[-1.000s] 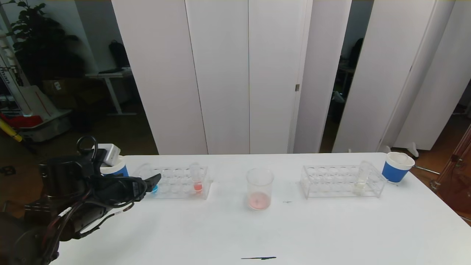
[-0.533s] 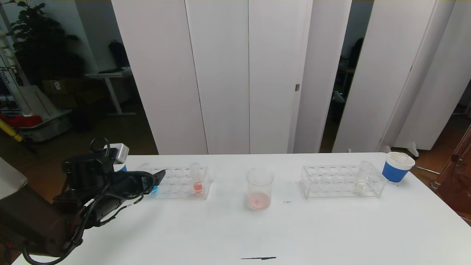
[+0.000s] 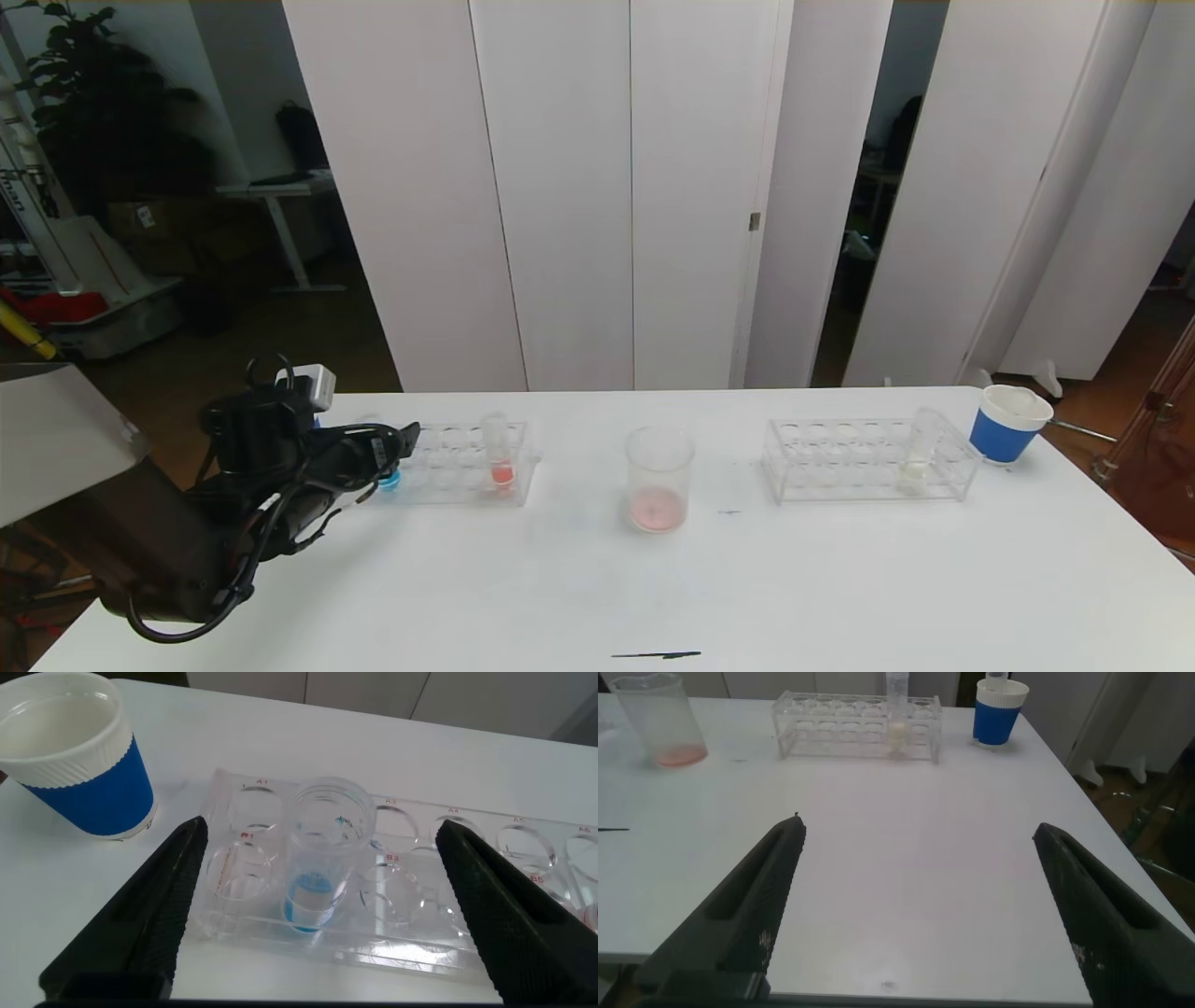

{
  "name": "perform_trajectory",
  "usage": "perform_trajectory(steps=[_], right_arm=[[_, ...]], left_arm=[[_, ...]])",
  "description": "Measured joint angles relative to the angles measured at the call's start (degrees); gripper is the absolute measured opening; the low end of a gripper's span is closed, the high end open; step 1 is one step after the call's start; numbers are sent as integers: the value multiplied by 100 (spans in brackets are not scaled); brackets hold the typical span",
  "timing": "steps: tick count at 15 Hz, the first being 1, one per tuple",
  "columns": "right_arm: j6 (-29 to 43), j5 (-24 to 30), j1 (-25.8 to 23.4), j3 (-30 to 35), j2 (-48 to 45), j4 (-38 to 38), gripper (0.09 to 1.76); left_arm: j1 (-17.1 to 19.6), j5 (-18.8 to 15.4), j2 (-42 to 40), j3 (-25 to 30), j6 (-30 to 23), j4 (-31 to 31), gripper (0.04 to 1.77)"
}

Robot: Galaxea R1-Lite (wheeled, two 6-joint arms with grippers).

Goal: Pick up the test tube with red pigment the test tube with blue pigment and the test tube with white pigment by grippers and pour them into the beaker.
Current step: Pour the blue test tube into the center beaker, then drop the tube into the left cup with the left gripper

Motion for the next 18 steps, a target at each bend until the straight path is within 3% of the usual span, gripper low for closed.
perform_trajectory(steps=[8, 9, 10, 12, 13, 15, 16, 18], right_arm=[[2, 2, 0, 0, 0, 0, 175], [2, 2, 0, 0, 0, 2, 175], [0, 5, 0, 0, 0, 2, 175], [0, 2, 0, 0, 0, 0, 175], [0, 2, -2, -2, 0, 9, 175], [0, 0, -5, 0, 2, 2, 175], [0, 5, -2, 0, 0, 0, 175], [0, 2, 2, 0, 0, 0, 175]], left_arm=[[85, 101, 356, -172, -236, -184, 175], [90, 107, 374, -177, -236, -182, 166], [93, 105, 384, -177, -223, -179, 141], [82, 96, 400, -171, -215, -184, 58], [93, 85, 402, -161, -212, -187, 43], [99, 82, 400, -155, -217, -193, 70], [88, 93, 397, -155, -211, -193, 58], [94, 82, 395, -157, -208, -215, 57]])
